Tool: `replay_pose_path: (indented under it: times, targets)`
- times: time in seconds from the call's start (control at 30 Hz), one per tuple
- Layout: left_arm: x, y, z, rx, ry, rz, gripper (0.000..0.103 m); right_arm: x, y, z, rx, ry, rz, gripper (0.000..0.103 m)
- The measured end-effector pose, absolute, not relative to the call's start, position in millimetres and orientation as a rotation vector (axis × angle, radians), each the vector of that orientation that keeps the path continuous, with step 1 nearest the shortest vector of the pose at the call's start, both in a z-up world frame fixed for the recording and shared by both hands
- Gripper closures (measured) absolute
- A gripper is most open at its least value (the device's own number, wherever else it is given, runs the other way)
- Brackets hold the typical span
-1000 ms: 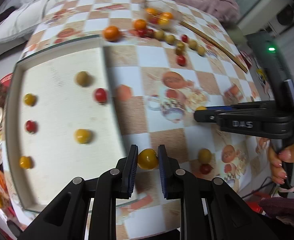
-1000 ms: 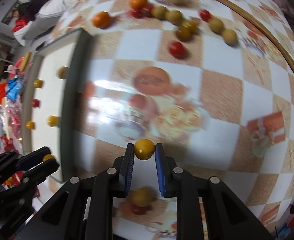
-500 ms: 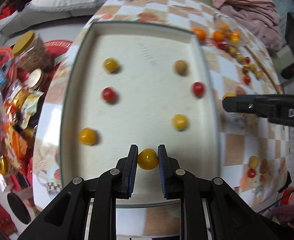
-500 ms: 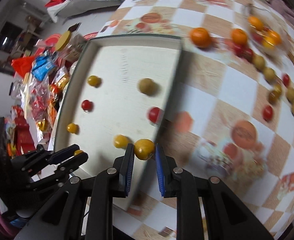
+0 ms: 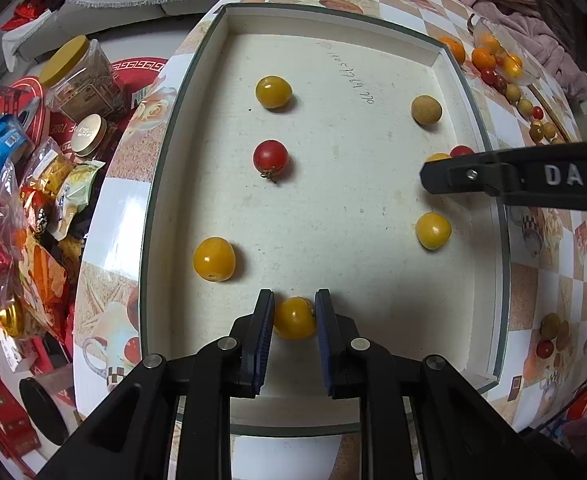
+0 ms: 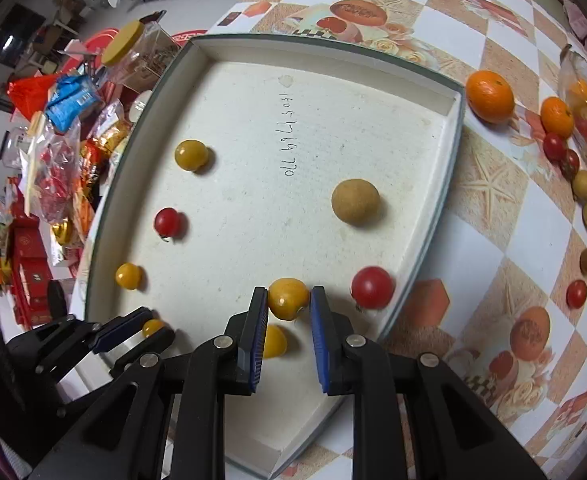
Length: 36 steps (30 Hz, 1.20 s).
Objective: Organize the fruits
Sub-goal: 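Carry both yellow tomatoes into the white tray and open both tools, then move both open tools back toward the fruits beside the glass bowl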
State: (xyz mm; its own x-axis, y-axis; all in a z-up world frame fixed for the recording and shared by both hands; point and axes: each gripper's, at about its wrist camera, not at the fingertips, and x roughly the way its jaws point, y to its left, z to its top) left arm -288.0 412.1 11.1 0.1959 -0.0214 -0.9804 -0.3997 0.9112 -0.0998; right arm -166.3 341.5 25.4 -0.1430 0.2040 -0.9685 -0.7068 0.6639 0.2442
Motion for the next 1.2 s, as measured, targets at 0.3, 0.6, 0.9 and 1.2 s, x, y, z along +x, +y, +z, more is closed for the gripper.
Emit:
replay_pose_path:
  times: [0.3, 0.6, 0.9, 1.2]
  targets:
    - [-289.4, 407.6, 11.8, -0.335, 1.355, 0.270, 0.074, -168.8, 349.1, 14.7, -0.470, 1.542, 0.839, 0.072]
    - [-290.3, 403.2, 12.0, -0.314, 1.362, 0.268, 0.035, -160.7, 337.8, 42.0, -0.391, 1.483, 0.831, 0.021]
    - [-270.6, 383.3, 32.8, -0.248, 1.346, 0.196, 0.036, -138.4, 274.4, 68.5, -0.310, 1.415, 0.699, 0.019]
    - [-233.5, 331.7, 54.5, -0.146, 1.304, 0.056, 0.036, -125.8, 144.0, 59.6, -0.207, 1.476, 0.439, 0.019]
